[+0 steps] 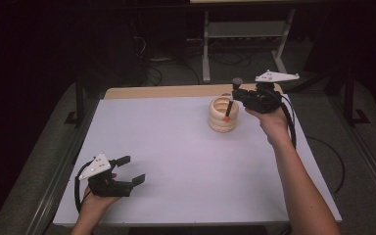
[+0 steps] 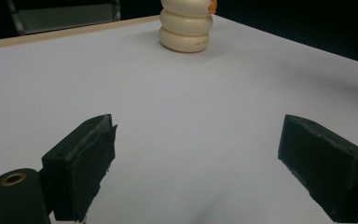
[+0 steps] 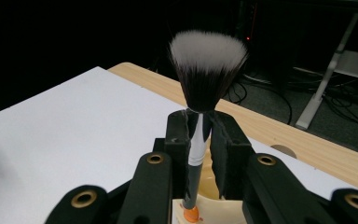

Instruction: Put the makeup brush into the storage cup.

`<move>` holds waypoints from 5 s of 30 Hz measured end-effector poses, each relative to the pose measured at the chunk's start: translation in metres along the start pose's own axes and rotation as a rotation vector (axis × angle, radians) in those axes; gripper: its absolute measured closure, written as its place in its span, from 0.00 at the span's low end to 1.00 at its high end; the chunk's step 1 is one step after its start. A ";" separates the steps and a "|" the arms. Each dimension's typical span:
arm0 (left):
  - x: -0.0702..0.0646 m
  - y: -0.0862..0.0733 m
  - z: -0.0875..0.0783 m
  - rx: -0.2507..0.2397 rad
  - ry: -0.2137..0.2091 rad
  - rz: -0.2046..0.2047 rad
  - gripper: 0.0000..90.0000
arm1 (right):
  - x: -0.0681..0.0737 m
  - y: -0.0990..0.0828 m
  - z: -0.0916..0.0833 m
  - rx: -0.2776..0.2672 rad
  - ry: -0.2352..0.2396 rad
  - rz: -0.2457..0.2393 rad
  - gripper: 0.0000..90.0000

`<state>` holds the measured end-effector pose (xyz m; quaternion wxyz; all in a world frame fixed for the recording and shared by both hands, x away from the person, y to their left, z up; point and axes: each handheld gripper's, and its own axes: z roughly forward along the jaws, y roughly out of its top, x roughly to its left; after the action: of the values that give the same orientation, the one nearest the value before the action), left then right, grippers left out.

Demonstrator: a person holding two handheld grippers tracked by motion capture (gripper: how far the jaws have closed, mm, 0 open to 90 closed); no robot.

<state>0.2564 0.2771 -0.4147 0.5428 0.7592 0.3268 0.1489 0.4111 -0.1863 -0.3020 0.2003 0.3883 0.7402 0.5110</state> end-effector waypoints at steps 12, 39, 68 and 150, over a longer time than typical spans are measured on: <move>0.000 0.000 0.000 -0.006 0.001 -0.007 0.11 | -0.006 0.003 0.006 -0.006 -0.016 0.016 0.85; 0.000 0.000 0.000 -0.007 0.001 -0.006 0.11 | -0.013 0.000 0.026 0.004 -0.027 0.015 0.85; 0.000 0.000 0.000 0.000 0.007 -0.007 0.12 | -0.018 -0.009 0.050 0.075 -0.043 0.024 0.85; 0.001 -0.001 -0.001 0.000 0.015 -0.008 0.12 | 0.008 -0.053 0.019 0.047 -0.015 -0.017 0.00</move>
<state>0.2561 0.2784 -0.4155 0.5408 0.7568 0.3340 0.1523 0.3993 -0.1783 -0.3571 0.2010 0.3905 0.7539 0.4886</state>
